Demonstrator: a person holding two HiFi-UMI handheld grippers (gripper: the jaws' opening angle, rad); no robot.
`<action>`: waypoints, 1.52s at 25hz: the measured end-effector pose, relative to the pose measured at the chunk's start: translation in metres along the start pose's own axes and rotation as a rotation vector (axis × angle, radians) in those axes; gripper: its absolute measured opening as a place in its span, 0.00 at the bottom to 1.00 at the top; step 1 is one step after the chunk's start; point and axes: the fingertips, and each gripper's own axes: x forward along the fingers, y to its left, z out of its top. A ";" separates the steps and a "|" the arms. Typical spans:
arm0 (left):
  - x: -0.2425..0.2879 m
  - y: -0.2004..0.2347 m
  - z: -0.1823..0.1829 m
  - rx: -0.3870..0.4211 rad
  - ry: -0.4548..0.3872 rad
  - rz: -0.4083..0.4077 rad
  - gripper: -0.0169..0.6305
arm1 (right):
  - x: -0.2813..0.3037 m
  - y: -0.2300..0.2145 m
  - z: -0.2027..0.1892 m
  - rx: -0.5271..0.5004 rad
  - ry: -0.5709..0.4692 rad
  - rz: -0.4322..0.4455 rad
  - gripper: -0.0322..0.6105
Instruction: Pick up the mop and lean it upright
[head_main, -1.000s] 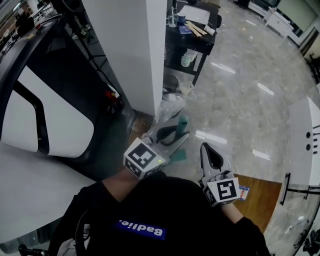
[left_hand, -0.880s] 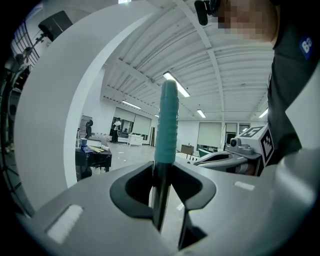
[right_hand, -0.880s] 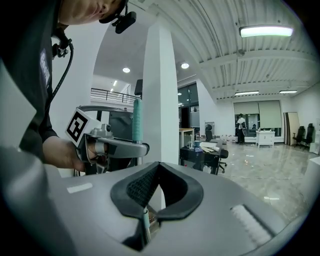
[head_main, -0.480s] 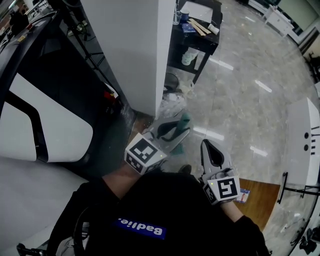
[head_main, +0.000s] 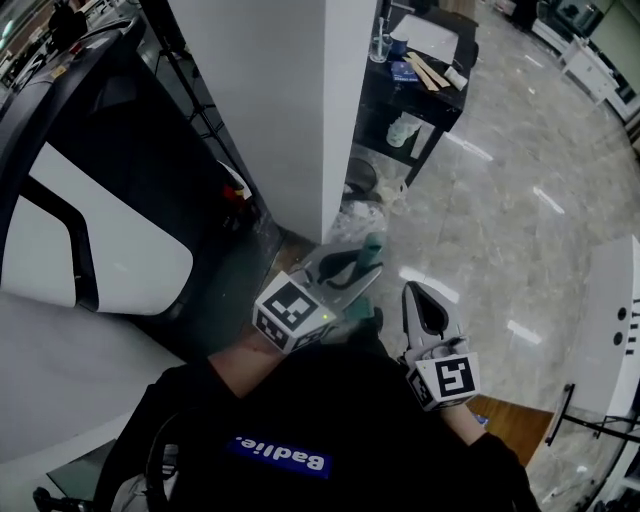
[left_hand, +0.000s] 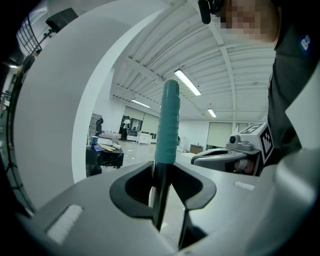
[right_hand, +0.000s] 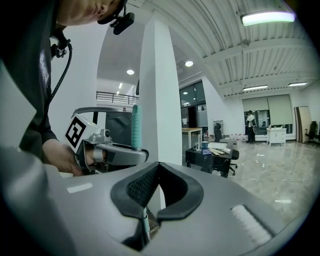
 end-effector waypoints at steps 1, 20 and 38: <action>0.005 0.003 0.000 -0.005 -0.001 0.012 0.22 | 0.006 -0.007 0.002 0.002 -0.001 0.018 0.06; 0.109 0.055 -0.028 -0.047 0.114 0.305 0.22 | 0.065 -0.133 -0.011 0.003 0.045 0.311 0.06; 0.167 0.103 -0.056 -0.067 0.172 0.304 0.22 | 0.071 -0.190 -0.016 0.011 0.084 0.219 0.06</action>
